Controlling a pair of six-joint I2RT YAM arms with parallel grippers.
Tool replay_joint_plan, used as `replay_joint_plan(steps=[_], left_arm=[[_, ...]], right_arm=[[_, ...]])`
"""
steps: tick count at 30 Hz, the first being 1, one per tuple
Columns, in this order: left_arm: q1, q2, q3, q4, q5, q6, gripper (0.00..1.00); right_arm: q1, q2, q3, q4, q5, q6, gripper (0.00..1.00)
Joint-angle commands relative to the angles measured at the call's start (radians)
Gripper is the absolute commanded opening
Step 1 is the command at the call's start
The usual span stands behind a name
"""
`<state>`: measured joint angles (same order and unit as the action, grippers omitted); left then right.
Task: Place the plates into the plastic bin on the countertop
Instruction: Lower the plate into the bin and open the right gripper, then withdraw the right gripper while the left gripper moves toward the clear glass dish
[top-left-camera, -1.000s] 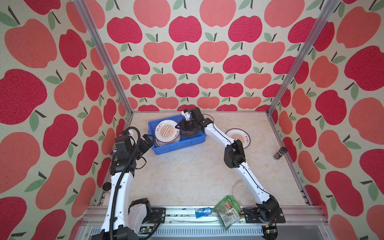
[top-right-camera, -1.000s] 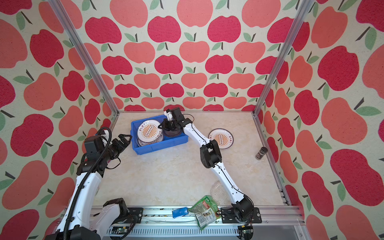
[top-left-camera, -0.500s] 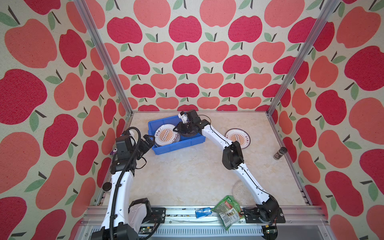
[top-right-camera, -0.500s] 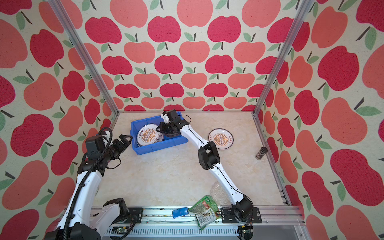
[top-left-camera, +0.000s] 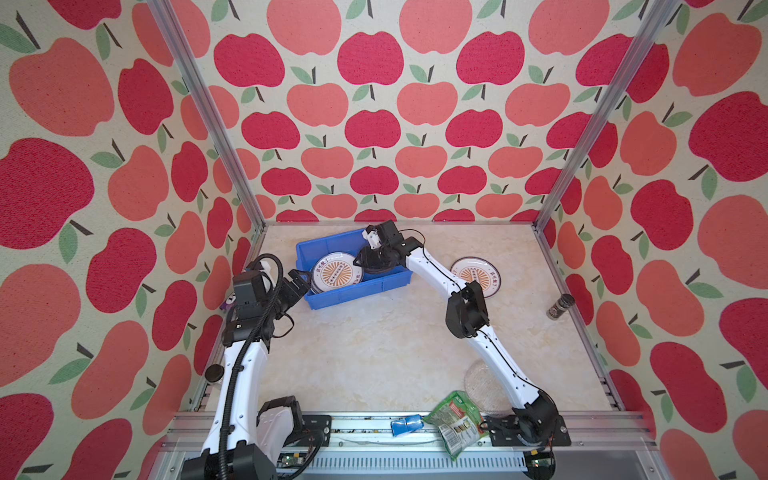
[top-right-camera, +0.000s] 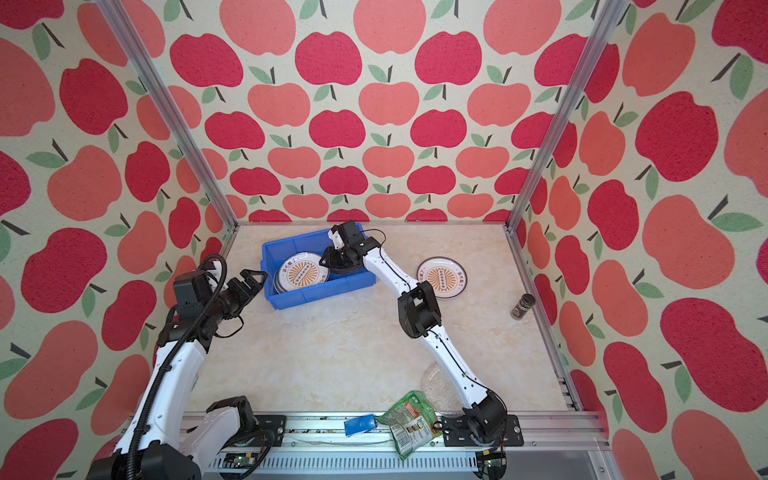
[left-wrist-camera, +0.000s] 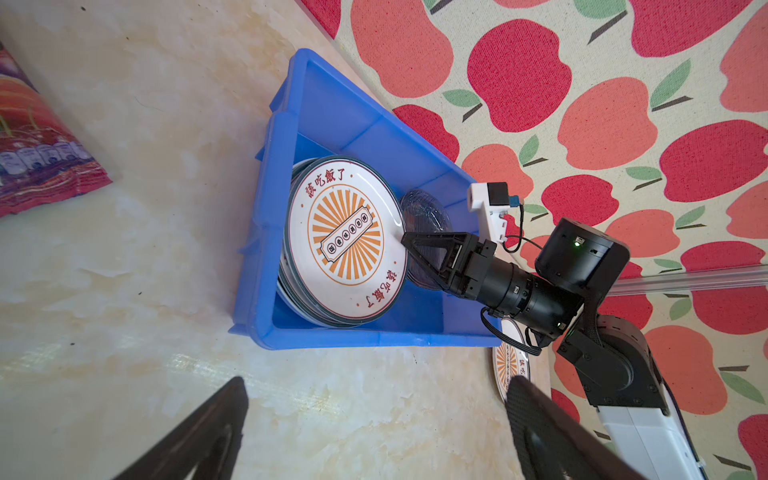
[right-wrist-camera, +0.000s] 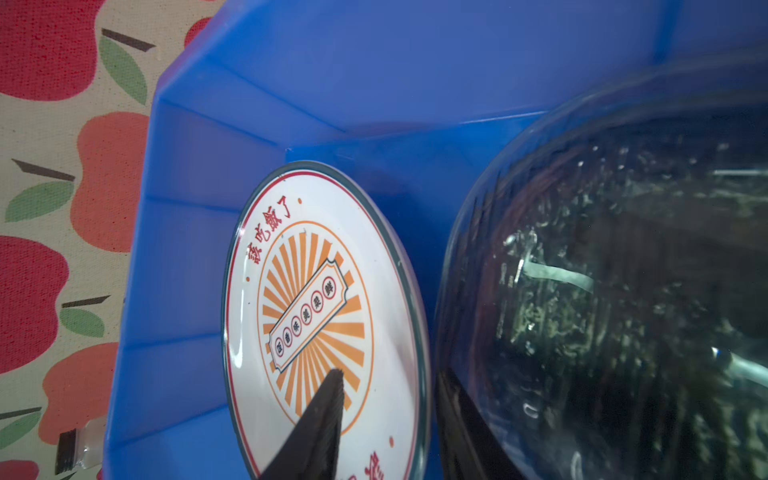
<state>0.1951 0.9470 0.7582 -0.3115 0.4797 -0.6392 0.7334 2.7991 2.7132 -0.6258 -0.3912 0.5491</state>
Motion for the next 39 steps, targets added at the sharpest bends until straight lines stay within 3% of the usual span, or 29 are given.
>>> replay_joint_plan(steps=[1, 9, 14, 18, 25, 29, 34, 39], left_arm=[[-0.01, -0.003, -0.009, 0.019, 0.0, -0.012, 0.99], [-0.035, 0.026, 0.01, 0.025, 0.006, -0.01, 0.99], [-0.095, 0.034, 0.033, 0.021, -0.024, 0.004, 0.99], [-0.186, 0.052, 0.084, 0.019, -0.056, 0.033, 0.99], [-0.405, 0.136, 0.198, 0.025, -0.156, 0.065, 0.99], [-0.548, 0.284, 0.297, 0.0, -0.131, 0.128, 0.99], [-0.754, 0.427, 0.419, -0.096, -0.222, 0.221, 0.99], [-0.839, 0.507, 0.426, -0.016, -0.065, 0.207, 0.99]], right_arm=[[-0.002, -0.077, 0.008, -0.058, 0.049, -0.063, 0.4], [0.01, -0.082, 0.003, -0.055, 0.037, -0.064, 0.39], [0.009, -0.078, 0.012, -0.036, 0.006, -0.047, 0.38], [-0.005, -0.172, -0.02, -0.078, 0.063, -0.113, 0.36], [-0.1, -0.583, -0.447, 0.017, 0.152, -0.169, 0.36], [-0.143, -0.819, -0.708, 0.046, 0.202, -0.208, 0.37], [-0.197, -1.08, -1.059, 0.13, 0.184, -0.158, 0.37], [-0.229, -1.284, -1.304, 0.117, 0.232, -0.151, 0.37]])
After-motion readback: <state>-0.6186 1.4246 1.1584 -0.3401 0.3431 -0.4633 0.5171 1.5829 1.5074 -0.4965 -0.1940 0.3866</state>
